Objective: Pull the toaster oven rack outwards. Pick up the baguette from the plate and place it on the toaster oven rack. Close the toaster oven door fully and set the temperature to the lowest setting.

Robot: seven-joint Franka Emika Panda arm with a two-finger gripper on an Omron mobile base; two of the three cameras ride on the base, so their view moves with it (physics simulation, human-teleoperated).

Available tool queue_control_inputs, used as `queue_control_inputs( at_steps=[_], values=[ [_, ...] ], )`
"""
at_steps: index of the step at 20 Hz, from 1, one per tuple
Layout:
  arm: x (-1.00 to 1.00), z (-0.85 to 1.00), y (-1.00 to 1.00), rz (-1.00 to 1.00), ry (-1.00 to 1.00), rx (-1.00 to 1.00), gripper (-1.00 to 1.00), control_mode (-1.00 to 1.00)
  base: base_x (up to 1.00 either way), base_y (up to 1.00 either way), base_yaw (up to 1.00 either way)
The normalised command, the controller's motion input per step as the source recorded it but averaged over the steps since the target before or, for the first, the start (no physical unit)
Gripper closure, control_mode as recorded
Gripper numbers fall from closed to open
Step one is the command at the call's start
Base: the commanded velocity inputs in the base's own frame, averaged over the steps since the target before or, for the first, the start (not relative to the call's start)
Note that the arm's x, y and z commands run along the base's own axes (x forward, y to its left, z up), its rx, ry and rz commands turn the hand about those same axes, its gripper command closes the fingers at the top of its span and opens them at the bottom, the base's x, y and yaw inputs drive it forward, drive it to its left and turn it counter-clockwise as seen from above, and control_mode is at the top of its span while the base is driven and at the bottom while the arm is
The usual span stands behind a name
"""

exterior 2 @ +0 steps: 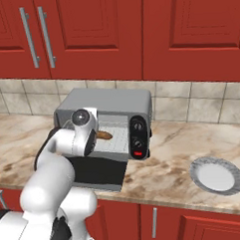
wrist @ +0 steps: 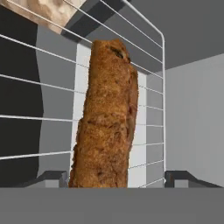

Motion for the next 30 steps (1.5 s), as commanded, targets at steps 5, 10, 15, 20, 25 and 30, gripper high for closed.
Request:
queue_control_inputs(
  at_steps=[5,10,15,20,25,30],
  values=[
    [0.0,0.15,0.0,0.0,-0.12,0.04,-1.0,-1.0,0.0,0.0,0.0],
    [-0.03,0.3,-0.04,0.0,-0.09,0.02,-1.0,-1.0,0.0,0.0,0.0],
    [-0.19,0.28,-0.16,0.06,0.04,-0.01,-1.0,-1.0,0.0,0.0,0.0],
    [-0.39,0.35,-0.16,0.11,0.13,-0.11,-1.0,-1.0,0.0,0.0,0.0],
    [-0.66,0.34,-0.17,0.11,0.17,-0.21,-1.0,-1.0,0.0,0.0,0.0],
    [-0.9,0.22,-0.14,0.16,0.04,-0.2,-1.0,-1.0,0.0,0.0,0.0]
  ],
)
